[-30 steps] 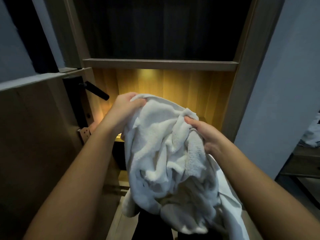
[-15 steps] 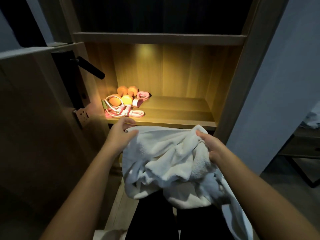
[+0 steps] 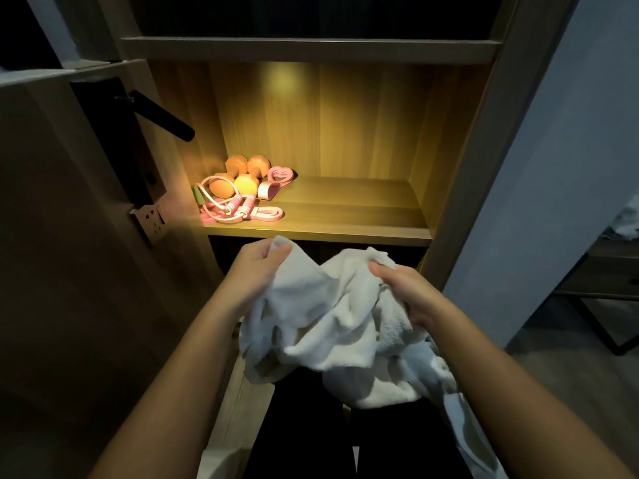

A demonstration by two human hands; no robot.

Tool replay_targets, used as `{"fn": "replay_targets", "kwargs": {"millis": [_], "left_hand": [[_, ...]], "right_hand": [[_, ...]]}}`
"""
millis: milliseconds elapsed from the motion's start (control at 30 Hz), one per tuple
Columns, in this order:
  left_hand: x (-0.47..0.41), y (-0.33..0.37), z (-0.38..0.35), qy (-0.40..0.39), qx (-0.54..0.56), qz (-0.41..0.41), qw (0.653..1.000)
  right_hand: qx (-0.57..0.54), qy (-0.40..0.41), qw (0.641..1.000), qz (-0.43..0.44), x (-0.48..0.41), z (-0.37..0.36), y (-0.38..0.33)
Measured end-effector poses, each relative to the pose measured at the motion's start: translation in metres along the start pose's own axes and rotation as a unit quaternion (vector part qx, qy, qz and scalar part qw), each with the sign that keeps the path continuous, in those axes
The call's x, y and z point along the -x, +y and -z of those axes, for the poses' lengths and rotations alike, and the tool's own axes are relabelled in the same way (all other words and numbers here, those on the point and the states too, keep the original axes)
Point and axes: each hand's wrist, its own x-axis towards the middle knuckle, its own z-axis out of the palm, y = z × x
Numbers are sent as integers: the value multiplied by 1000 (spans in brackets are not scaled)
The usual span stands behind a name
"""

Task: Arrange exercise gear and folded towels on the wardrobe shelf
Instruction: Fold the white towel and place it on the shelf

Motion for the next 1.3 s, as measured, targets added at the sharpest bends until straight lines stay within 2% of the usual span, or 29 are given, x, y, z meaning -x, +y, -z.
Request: {"fn": "replay_targets", "kwargs": {"millis": [133,267,333,400,533,633,700,733,800,867,967,1067,1167,1300], "left_hand": [[-5,-5,-27,-27,-91,2,996],[1,-19,-54,-126,-141,10,982],[3,-24,-63,-168,-118,18,978],[6,-28,-69,-173,-115,30,978],[7,-34,-73,-119,-183,21,976],[8,-41,-60,10,-237,48,970],[10,-45,-47,93,-290,74,950],[12,-47,-43,108,-314,68,941],[14,-43,-45,76,-316,14,945],[18,-38,-56,-9,-299,-52,953],[20,-36,-70,-103,-308,-111,939],[19,-37,-82,-157,-288,-156,932],[22,-40,-92,-166,-258,-165,937],[26,-47,-94,-123,-222,-156,955]], "right_hand": [[79,-88,992,33,12,-8,4],[79,-145,986,24,14,-8,21],[75,-148,986,22,14,-6,26],[101,-121,987,24,13,-5,28],[161,-68,983,56,12,-6,33],[143,-56,986,66,15,-1,33],[123,-47,989,70,20,4,32],[106,-47,990,75,22,4,31],[87,-48,991,88,26,2,29],[86,-53,989,104,29,-1,28],[64,-68,988,121,35,-5,26],[40,-78,987,134,40,-4,26],[9,-83,988,130,44,-5,28],[19,-66,989,128,47,-5,32]]}}
